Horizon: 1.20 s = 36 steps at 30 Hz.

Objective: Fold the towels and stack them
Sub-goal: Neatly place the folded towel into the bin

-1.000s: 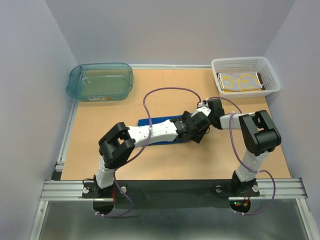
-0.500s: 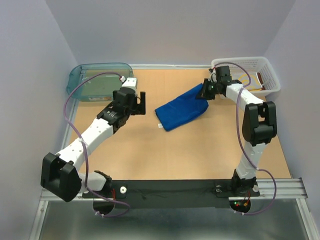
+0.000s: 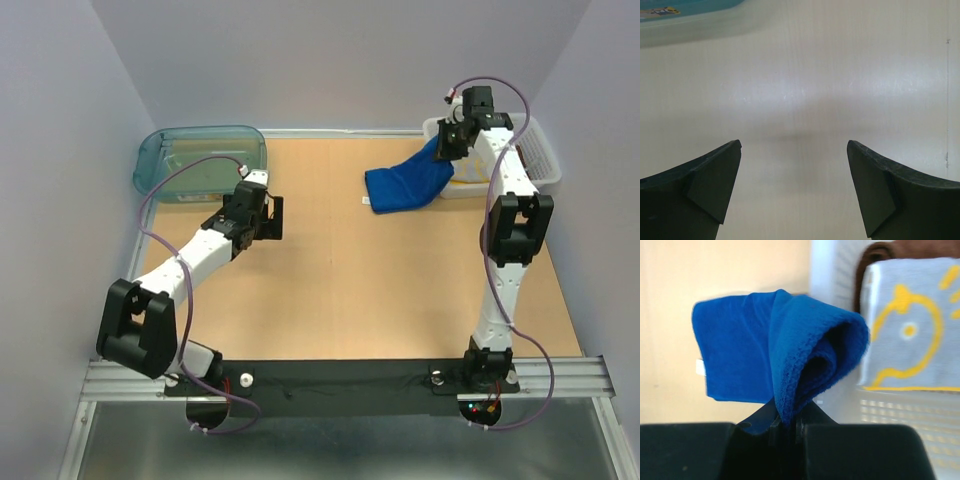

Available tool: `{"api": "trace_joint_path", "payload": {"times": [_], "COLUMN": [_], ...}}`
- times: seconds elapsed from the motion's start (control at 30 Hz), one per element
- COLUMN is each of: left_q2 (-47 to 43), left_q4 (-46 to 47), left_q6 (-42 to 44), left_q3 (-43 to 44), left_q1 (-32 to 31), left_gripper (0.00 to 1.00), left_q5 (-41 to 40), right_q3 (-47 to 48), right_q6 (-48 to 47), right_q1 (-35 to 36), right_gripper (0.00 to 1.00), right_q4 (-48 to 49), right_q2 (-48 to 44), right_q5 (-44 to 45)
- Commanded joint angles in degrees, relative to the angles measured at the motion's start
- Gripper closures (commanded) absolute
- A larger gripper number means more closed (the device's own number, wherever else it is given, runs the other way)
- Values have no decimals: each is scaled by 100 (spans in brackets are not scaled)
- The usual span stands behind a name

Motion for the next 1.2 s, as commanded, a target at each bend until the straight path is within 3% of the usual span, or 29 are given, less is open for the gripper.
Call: {"api": "trace_joint_path", "payload": {"times": [0.0, 0.33, 0.77, 1.17], "left_q2": [226, 728, 1176, 1431], "left_q4": [145, 136, 110, 66], "left_q6": [84, 58, 49, 58], "left_q3": [58, 102, 119, 172], "left_q1": [81, 107, 107, 107], "left_gripper": [2, 2, 2, 2], "left_q5": [-179, -320, -390, -390], "right_q3": [713, 1480, 1172, 1119], "right_q6": [-843, -1178, -1960, -2144], "right_q1": [-242, -770, -866, -1060], "right_gripper": [100, 100, 99, 99], "right_q4": [-407, 190, 1271, 1527], "right_q2": [72, 353, 442, 512], "right_q5": [587, 1116, 2170, 2364]}}
